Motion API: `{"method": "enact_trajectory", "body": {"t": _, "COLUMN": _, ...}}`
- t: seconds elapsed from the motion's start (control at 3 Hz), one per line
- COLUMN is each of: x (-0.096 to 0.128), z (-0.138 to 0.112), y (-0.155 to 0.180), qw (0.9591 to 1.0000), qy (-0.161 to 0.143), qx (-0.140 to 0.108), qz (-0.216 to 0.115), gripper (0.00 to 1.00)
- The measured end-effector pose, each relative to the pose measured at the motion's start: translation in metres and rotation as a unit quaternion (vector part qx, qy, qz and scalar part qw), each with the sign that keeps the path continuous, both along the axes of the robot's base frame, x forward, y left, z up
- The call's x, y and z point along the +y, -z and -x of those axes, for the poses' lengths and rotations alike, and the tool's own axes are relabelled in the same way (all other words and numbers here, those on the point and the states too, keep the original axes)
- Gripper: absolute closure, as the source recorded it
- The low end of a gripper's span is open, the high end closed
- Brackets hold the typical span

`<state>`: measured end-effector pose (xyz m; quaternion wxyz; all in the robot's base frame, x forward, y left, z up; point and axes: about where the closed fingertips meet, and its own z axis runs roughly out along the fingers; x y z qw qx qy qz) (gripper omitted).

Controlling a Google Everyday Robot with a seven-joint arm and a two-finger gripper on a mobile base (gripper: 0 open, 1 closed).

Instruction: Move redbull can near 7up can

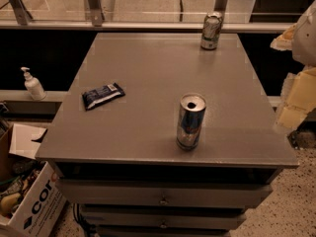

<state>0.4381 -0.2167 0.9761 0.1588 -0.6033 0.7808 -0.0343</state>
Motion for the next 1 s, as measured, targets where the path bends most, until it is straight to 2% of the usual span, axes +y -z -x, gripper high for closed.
{"method": "enact_trajectory", "body": {"t": 0.33, "x": 0.0, "z": 0.0, "y": 0.0, "qw": 1.0, "qy": 0.0, "qx": 0.0, "qz": 0.0, "gripper": 0.0}}
{"method": "enact_trajectory", "body": {"t": 0.67, "x": 0.002, "z": 0.003, "y": 0.002, "qw": 0.9998, "qy": 0.001, "qx": -0.005, "qz": -0.017, "gripper": 0.0}}
{"method": "enact_trajectory", "body": {"t": 1.0, "x": 0.006, "z": 0.013, "y": 0.012, "qw": 0.9978, "qy": 0.008, "qx": -0.003, "qz": -0.066, "gripper": 0.0}}
